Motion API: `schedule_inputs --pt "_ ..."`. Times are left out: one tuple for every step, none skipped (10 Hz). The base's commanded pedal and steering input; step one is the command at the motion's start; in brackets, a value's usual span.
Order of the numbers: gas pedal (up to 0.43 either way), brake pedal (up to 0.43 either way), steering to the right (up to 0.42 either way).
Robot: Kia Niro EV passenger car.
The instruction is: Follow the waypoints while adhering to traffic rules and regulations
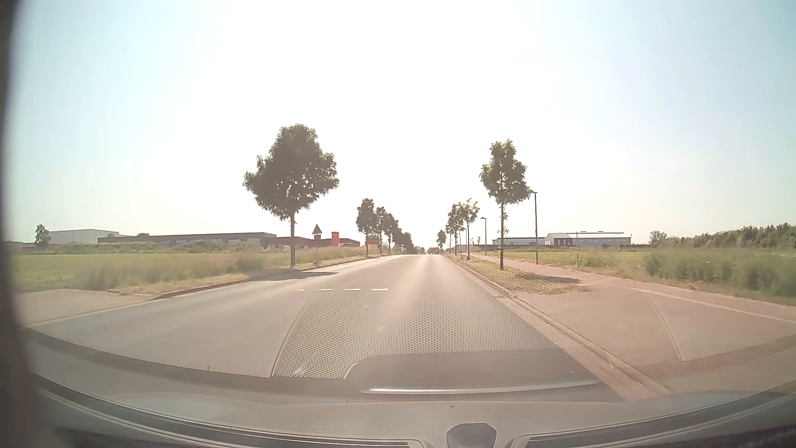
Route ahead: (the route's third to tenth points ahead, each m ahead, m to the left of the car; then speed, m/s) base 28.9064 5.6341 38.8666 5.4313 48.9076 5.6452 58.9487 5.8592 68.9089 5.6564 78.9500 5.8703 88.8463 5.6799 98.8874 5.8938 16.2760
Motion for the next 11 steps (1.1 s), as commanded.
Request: schedule_inputs --pt "0.248 0.006 0.002" --pt "0.248 0.006 0.001" --pt "0.248 0.006 0.002" --pt "0.248 0.006 0.002" --pt "0.248 0.006 0.001" --pt "0.248 0.006 0.002" --pt "0.248 0.006 0.002" --pt "0.248 0.006 0.002" --pt "0.248 0.006 0.001" --pt "0.248 0.006 0.001" --pt "0.248 0.006 0.001"
